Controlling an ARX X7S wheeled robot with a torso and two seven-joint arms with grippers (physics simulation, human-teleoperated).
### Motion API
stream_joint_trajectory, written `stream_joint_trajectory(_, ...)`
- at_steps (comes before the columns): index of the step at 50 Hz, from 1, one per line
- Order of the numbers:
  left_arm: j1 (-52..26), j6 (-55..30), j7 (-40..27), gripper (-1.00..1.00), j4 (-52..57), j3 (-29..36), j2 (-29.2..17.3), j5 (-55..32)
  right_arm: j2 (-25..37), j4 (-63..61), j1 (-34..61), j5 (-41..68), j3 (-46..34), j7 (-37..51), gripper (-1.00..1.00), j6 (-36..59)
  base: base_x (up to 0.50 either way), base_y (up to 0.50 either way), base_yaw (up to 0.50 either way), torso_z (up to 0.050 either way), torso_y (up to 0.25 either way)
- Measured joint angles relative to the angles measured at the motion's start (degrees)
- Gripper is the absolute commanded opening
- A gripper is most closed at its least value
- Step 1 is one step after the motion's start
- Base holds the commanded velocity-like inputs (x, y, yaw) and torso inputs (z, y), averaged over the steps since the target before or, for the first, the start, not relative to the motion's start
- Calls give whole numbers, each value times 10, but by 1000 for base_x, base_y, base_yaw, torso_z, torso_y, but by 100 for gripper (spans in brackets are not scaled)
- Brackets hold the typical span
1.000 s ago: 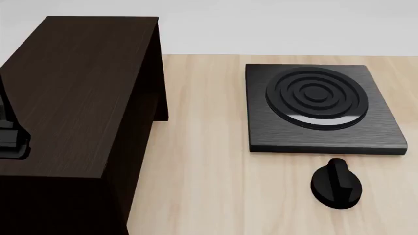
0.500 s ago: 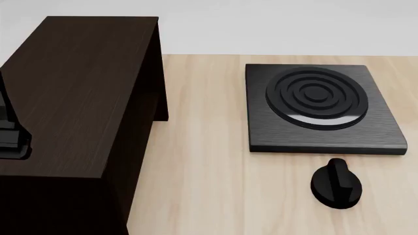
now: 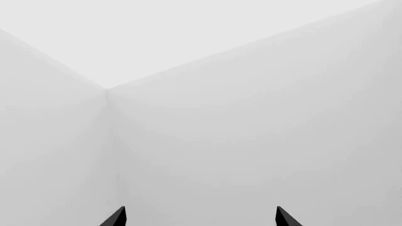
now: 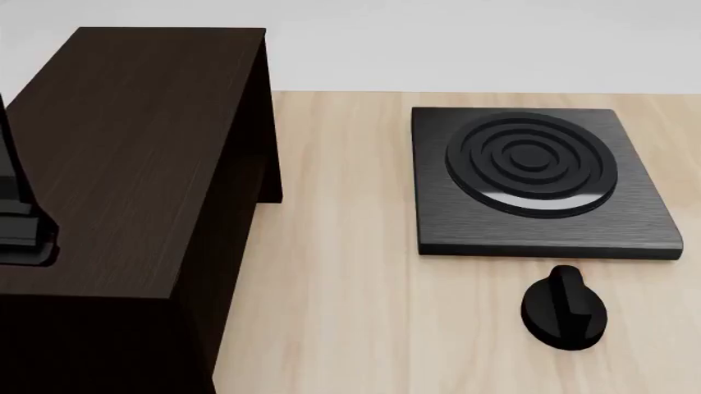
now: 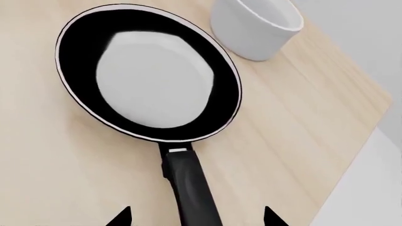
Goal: Put the frying pan under the cabinet shelf.
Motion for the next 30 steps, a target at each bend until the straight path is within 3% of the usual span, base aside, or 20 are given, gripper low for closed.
stream_joint_trajectory(30,6,6,-8,100,-6,2,-4,-4,-3,55,14,-7,-13,-2,100,-12,0,0,0,0,0)
